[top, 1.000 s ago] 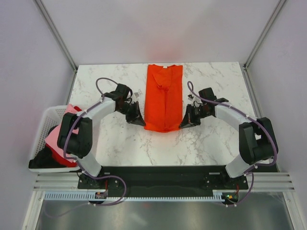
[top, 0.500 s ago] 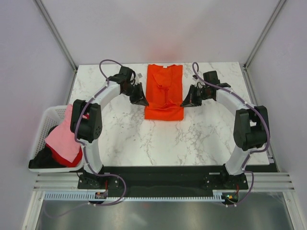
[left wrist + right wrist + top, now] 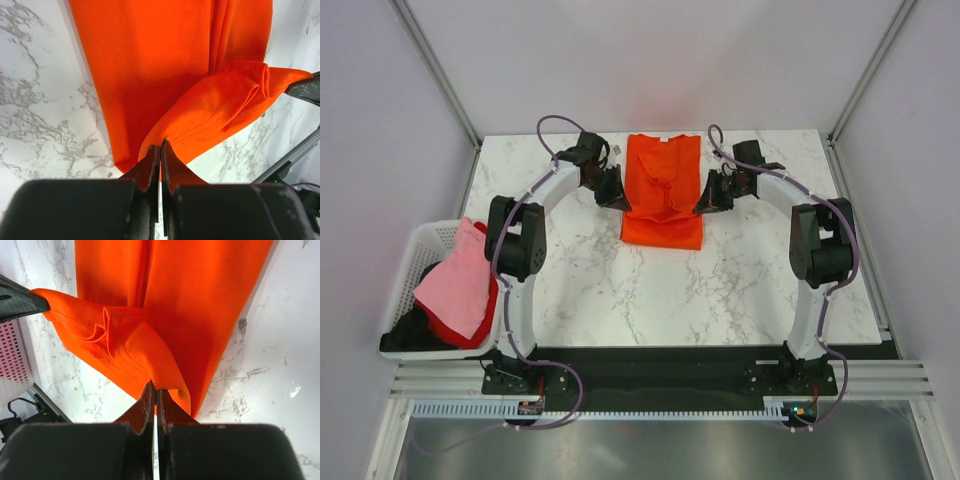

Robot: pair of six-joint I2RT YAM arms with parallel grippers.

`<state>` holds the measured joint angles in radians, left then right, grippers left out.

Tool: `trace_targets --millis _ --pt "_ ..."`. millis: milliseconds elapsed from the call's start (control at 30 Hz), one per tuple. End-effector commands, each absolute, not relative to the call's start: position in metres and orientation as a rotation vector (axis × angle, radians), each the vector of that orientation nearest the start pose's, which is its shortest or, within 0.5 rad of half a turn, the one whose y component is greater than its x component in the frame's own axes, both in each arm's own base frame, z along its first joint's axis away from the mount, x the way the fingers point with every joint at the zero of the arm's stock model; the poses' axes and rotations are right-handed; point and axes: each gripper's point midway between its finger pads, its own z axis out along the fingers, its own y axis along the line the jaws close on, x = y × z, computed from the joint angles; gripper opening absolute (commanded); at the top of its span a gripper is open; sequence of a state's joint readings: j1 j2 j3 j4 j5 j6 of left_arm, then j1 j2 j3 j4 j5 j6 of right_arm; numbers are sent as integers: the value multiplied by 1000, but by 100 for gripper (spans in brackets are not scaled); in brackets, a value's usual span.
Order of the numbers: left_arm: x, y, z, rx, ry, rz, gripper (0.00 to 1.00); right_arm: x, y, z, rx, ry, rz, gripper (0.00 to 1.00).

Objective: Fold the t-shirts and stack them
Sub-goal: Fold the tshirt

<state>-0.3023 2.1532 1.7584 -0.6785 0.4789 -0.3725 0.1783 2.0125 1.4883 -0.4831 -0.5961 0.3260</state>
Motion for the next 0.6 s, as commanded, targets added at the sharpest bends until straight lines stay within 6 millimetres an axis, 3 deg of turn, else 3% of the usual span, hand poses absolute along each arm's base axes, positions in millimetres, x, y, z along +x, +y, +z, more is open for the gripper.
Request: trace_targets --millis 0,233,300,333,367,400,433,500,567 --pt "460 -229 84 127 2644 -771 2 455 187 87 -106 2528 903 0" --pt "463 -224 73 118 2662 -725 6 477 191 84 -128 2502 880 3" --pt "466 -223 72 111 2661 -706 21 480 191 83 -123 2501 865 20" --pt "468 -219 71 105 2659 -676 29 481 190 84 -124 2497 851 34" --pt "470 -217 72 109 2651 -658 36 481 189 86 -123 2494 845 39" --pt "473 -213 78 113 2633 -620 59 481 188 93 -137 2478 832 42" --pt "475 -210 81 118 2625 -591 68 480 186 97 -140 2472 826 45" --pt "479 -199 96 137 2591 -512 82 476 181 117 -147 2439 817 50" --pt "470 -192 102 187 2596 -470 85 464 170 118 -121 2452 819 52"
